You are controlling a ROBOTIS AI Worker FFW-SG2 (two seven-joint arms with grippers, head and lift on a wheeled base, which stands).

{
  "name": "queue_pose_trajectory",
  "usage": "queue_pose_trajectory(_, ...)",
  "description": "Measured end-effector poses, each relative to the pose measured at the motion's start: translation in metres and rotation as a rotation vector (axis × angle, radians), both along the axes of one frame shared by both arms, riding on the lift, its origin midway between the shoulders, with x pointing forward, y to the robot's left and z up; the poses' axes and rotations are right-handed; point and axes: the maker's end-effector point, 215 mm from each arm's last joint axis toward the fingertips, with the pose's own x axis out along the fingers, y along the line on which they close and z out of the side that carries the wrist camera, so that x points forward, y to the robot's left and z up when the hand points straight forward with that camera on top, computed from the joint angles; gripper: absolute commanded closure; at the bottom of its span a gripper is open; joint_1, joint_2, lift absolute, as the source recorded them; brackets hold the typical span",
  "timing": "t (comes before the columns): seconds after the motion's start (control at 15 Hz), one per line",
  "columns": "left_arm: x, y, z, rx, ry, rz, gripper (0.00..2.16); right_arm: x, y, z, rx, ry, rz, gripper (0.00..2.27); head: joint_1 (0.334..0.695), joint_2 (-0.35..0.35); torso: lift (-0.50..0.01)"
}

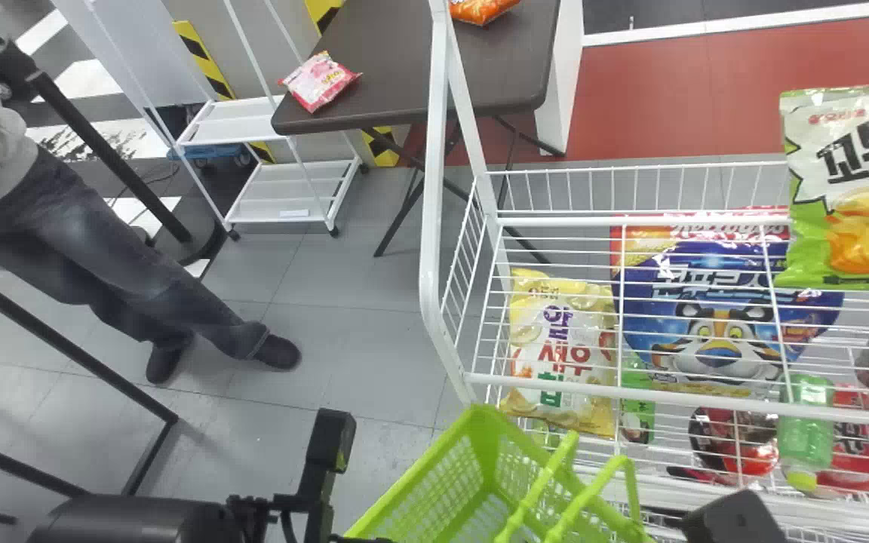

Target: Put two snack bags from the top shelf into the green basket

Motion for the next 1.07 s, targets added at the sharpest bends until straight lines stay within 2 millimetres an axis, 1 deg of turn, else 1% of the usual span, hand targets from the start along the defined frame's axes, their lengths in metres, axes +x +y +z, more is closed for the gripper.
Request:
queue_pose_trajectory(0.07, 0.000, -0.001, 0.000, 0.000, -0.001, -0.002, 2.15, 0.003, 0.004, -0.004, 0.015, -0.005, -0.002, 0.00, 0.695, 0.350, -0.001)
queue_pose_trajectory(0.13, 0.000, -0.001, 0.000, -0.001, -0.001, -0.003, 2.15, 0.014, 0.012, -0.003, 0.050, -0.044, -0.010, 0.02, 0.695, 0.350, -0.001)
queue_pose_trajectory(0.27, 0.000, -0.001, 0.001, 0.000, -0.002, -0.003, 2.15, 0.050, 0.024, 0.012, 0.123, -0.174, -0.049, 0.06, 0.695, 0.350, -0.001)
queue_pose_trajectory(0.33, 0.000, -0.001, 0.000, 0.000, -0.002, -0.002, 2.15, 0.068, 0.027, 0.023, 0.155, -0.235, -0.073, 0.07, 0.695, 0.350, -0.001)
queue_pose_trajectory(0.4, 0.000, 0.000, 0.000, 0.001, -0.001, -0.001, 2.15, 0.080, 0.026, 0.032, 0.178, -0.272, -0.088, 0.08, 0.695, 0.350, -0.001)
queue_pose_trajectory(0.53, -0.001, 0.000, 0.000, 0.002, 0.000, 0.001, 2.15, 0.102, 0.018, 0.050, 0.219, -0.341, -0.120, 0.08, 0.695, 0.350, -0.001)
queue_pose_trajectory(0.67, -0.001, 0.000, 0.000, 0.001, 0.002, 0.002, 2.15, 0.136, 0.003, 0.074, 0.257, -0.481, -0.174, 0.08, 0.695, 0.350, -0.001)
queue_pose_trajectory(0.73, -0.001, 0.000, -0.001, 0.001, 0.003, 0.003, 2.15, 0.154, -0.010, 0.089, 0.273, -0.569, -0.207, 0.08, 0.695, 0.327, -0.001)
queue_pose_trajectory(0.87, -0.001, 0.000, -0.001, 0.000, 0.005, 0.004, 2.15, 0.186, -0.035, 0.122, 0.296, -0.747, -0.266, 0.08, 0.695, 0.262, -0.001)
queue_pose_trajectory(0.93, -0.002, 0.000, -0.001, -0.001, 0.006, 0.005, 2.15, 0.201, -0.050, 0.139, 0.301, -0.845, -0.299, 0.08, 0.695, 0.198, -0.001)
queue_pose_trajectory(1.07, -0.002, 0.000, -0.002, -0.002, 0.009, 0.006, 2.15, 0.225, -0.081, 0.167, 0.305, -1.024, -0.373, 0.08, 0.695, 0.135, -0.001)
